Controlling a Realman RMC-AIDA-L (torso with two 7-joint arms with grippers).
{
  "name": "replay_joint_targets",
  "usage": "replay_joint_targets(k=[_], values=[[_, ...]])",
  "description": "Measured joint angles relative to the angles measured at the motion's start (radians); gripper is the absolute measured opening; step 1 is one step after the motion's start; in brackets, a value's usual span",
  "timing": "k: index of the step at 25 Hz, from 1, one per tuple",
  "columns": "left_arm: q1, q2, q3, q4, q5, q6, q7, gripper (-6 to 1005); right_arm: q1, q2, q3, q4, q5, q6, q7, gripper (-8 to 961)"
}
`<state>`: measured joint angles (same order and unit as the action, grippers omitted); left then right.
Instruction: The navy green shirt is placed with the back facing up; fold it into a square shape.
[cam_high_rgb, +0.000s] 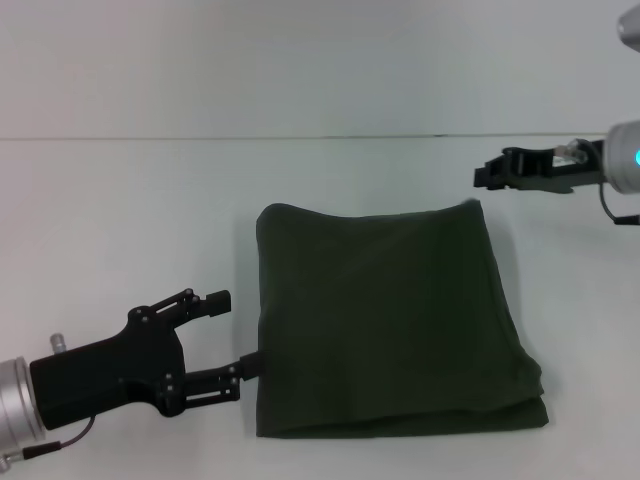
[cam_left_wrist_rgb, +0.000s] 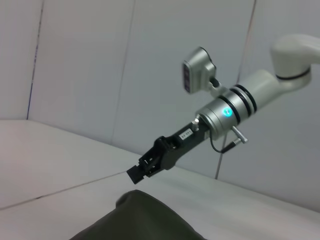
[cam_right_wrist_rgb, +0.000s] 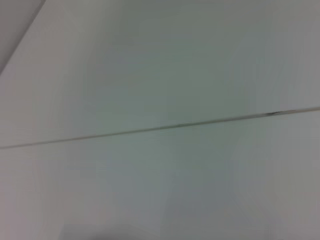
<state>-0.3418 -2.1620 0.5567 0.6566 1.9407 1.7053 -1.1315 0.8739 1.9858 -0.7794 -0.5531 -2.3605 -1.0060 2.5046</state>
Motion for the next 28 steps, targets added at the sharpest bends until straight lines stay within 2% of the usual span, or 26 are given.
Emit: replay_joint_targets(k=[4, 5, 6, 7, 8, 11, 14, 16, 21, 24, 28], values=[[-0.004, 0.004, -0.002, 0.0, -0.006, -0.002, -0.038, 903, -0.067, 0.002, 0.033, -0.023, 0.118, 0.006, -0.083, 156], [-0.005, 0.004, -0.003, 0.0, -0.007, -0.004, -0.044, 903, -0.087, 0.003, 0.042, -0.027, 0.165, -0.002, -0.13, 185], [-0.007, 0.004, -0.01, -0.001, -0.008, -0.008, -0.057, 903, -0.139, 0.007, 0.057, -0.038, 0.304, -0.038, -0.276, 214], [-0.007, 0.004, -0.01, -0.001, -0.008, -0.008, -0.057, 903, -0.139, 0.007, 0.057, -0.038, 0.304, -0.038, -0.276, 243], [-0.008, 0.004, -0.015, -0.003, -0.009, -0.01, -0.065, 903, -0.168, 0.012, 0.057, -0.04, 0.38, -0.068, -0.371, 272], [-0.019, 0.005, -0.041, -0.023, -0.009, -0.011, -0.091, 903, -0.238, 0.04, 0.052, -0.038, 0.537, -0.15, -0.706, 421], [-0.026, 0.009, -0.068, -0.037, -0.012, -0.012, -0.126, 903, -0.271, 0.086, 0.05, -0.038, 0.564, -0.179, -0.945, 556], [-0.031, 0.01, -0.084, -0.04, -0.012, -0.012, -0.156, 903, -0.269, 0.11, 0.042, 0.017, 0.563, -0.169, -1.114, 628], [-0.033, 0.01, -0.095, -0.049, -0.013, -0.012, -0.172, 903, -0.236, 0.109, 0.039, 0.122, 0.57, -0.108, -1.235, 814], [-0.036, 0.01, -0.097, -0.059, -0.013, -0.013, -0.18, 903, -0.22, 0.109, 0.017, 0.171, 0.567, -0.018, -1.266, 932], [-0.039, 0.012, -0.102, -0.063, -0.013, -0.013, -0.199, 903, -0.22, 0.109, -0.006, 0.198, 0.566, 0.04, -1.269, 932]])
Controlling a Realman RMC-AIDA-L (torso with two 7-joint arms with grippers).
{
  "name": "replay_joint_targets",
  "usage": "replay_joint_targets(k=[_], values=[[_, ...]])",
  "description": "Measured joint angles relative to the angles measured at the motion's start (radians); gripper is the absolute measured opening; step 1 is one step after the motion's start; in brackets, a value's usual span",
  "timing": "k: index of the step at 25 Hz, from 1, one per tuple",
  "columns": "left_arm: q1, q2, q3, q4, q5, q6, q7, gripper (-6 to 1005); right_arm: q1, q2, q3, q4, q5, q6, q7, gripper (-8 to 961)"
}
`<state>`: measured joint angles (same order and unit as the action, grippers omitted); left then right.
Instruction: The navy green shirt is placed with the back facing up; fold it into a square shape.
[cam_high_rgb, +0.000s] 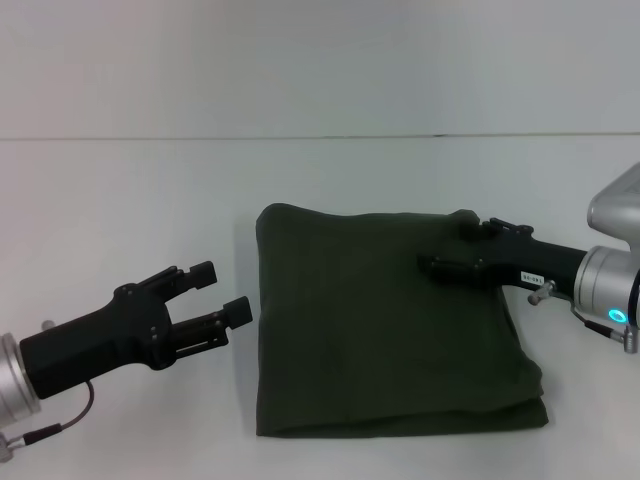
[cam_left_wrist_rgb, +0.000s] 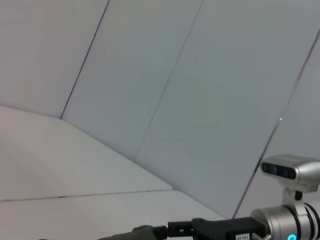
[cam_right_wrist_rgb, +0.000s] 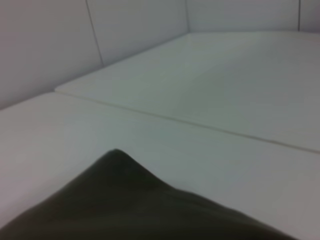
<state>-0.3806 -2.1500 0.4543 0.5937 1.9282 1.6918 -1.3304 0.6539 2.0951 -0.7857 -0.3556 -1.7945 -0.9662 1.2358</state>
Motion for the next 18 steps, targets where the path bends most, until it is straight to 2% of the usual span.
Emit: replay_joint_targets(k=[12, 16, 18], values=[[-0.017, 0.006, 0.003, -0.012, 0.001, -0.001, -0.035, 903, -0.005, 0.0, -0.001, 0.02, 0.0, 0.066, -0.004, 931], [-0.024, 0.011, 0.001, -0.018, 0.006, -0.001, -0.106, 903, -0.019, -0.001, 0.007, -0.005, 0.009, 0.031, -0.004, 931], [-0.03, 0.016, 0.001, -0.013, 0.006, -0.004, -0.176, 903, -0.046, -0.002, 0.01, -0.048, 0.022, -0.028, -0.009, 931]])
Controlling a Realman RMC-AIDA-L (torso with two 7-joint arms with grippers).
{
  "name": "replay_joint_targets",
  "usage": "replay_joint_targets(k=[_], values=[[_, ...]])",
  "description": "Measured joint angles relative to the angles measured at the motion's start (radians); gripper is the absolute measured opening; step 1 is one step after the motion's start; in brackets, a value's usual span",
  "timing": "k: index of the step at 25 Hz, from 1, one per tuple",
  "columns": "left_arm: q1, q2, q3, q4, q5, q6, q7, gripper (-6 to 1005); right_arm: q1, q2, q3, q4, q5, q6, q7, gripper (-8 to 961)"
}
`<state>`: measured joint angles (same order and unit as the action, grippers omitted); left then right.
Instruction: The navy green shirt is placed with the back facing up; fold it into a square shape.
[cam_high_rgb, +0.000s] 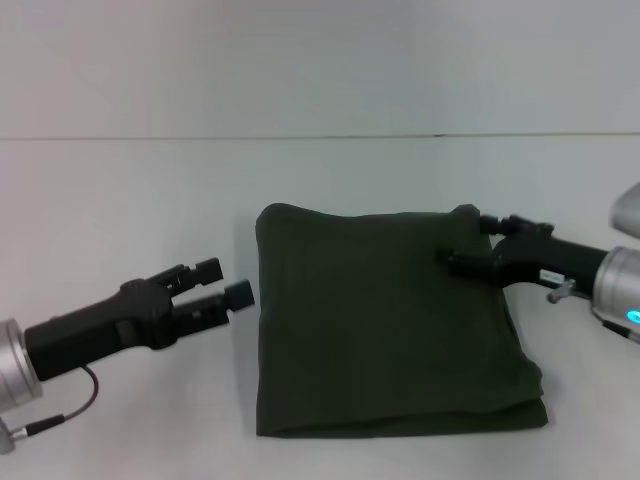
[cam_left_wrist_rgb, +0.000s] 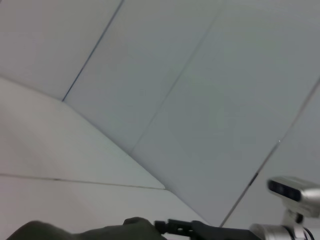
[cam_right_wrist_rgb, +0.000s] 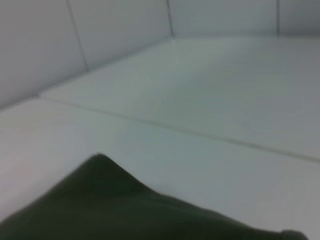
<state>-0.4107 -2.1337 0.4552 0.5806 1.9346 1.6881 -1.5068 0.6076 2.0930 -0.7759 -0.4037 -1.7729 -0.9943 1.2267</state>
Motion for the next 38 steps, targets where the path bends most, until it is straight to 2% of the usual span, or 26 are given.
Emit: replay_joint_targets(k=[5, 11, 17, 23, 26, 38], values=[[-0.037, 0.025, 0.004, 0.005, 0.042, -0.03, -0.247, 903, -0.111, -0.001, 0.001, -0.064, 0.117, -0.21, -0.15, 930], [-0.13, 0.059, 0.017, 0.005, 0.219, -0.146, -0.663, 903, -0.248, -0.001, -0.003, -0.055, 0.18, -0.414, -0.366, 930], [-0.202, 0.06, 0.11, -0.002, 0.29, -0.278, -0.857, 904, -0.33, -0.001, -0.008, 0.024, 0.151, -0.5, -0.571, 930], [-0.25, 0.057, 0.164, -0.031, 0.294, -0.316, -0.904, 901, -0.361, -0.002, -0.01, 0.033, 0.147, -0.505, -0.59, 930], [-0.262, 0.046, 0.206, -0.046, 0.294, -0.358, -0.919, 898, -0.365, -0.004, -0.01, 0.034, 0.109, -0.516, -0.609, 930], [-0.302, 0.035, 0.245, -0.07, 0.295, -0.39, -0.924, 888, -0.365, -0.004, -0.004, 0.034, 0.073, -0.522, -0.616, 930]])
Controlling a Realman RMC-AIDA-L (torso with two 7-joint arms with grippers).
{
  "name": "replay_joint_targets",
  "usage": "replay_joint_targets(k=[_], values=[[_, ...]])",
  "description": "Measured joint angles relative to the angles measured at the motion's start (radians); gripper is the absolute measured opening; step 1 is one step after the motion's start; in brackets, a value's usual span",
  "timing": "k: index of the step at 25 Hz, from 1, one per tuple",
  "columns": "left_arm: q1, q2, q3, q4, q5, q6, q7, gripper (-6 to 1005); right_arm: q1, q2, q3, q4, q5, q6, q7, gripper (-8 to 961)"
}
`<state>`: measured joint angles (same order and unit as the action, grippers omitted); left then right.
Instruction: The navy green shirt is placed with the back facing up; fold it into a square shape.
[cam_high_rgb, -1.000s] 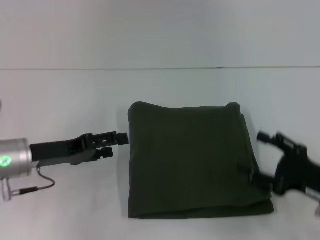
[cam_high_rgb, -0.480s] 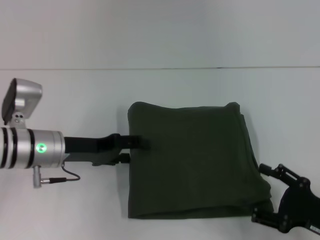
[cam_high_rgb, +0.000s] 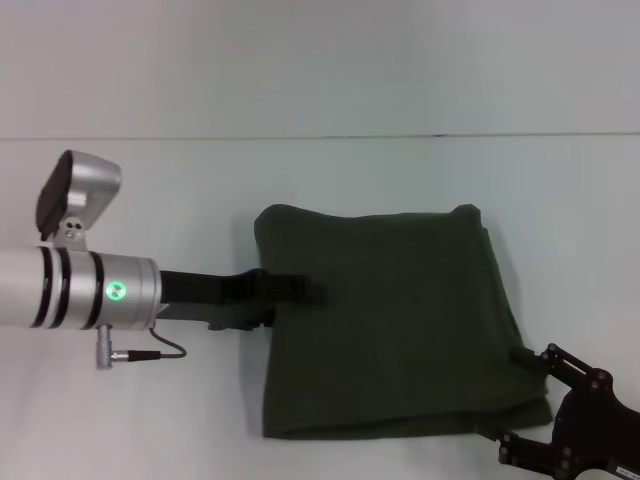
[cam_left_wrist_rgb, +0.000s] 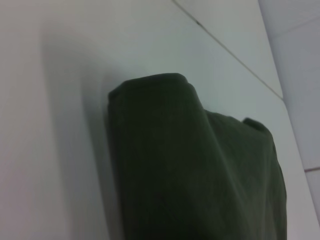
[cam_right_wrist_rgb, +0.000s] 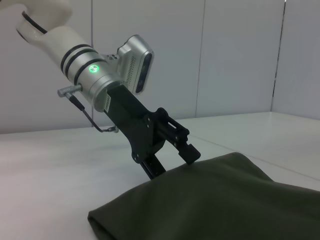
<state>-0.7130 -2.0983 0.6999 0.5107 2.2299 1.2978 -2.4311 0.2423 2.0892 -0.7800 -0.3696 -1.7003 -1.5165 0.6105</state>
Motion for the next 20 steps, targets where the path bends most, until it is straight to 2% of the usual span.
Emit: replay_joint_targets(k=[5, 7, 16, 20], values=[[-0.003, -0.017, 0.053, 0.025, -0.005, -0.023, 0.033, 884, 0.004, 0.0, 0.002, 0.0, -0.001, 0.003, 0.006, 930], [0.002, -0.022, 0.058, 0.041, -0.008, -0.029, 0.043, 804, 0.005, 0.0, 0.002, 0.0, -0.001, 0.004, 0.007, 930], [-0.004, -0.018, 0.08, 0.042, -0.001, -0.04, 0.047, 471, 0.01, 0.0, 0.002, -0.001, 0.003, 0.004, 0.007, 930], [-0.002, -0.019, 0.084, 0.043, -0.001, -0.055, 0.047, 355, 0.013, 0.0, 0.002, -0.003, 0.004, 0.004, 0.007, 930]])
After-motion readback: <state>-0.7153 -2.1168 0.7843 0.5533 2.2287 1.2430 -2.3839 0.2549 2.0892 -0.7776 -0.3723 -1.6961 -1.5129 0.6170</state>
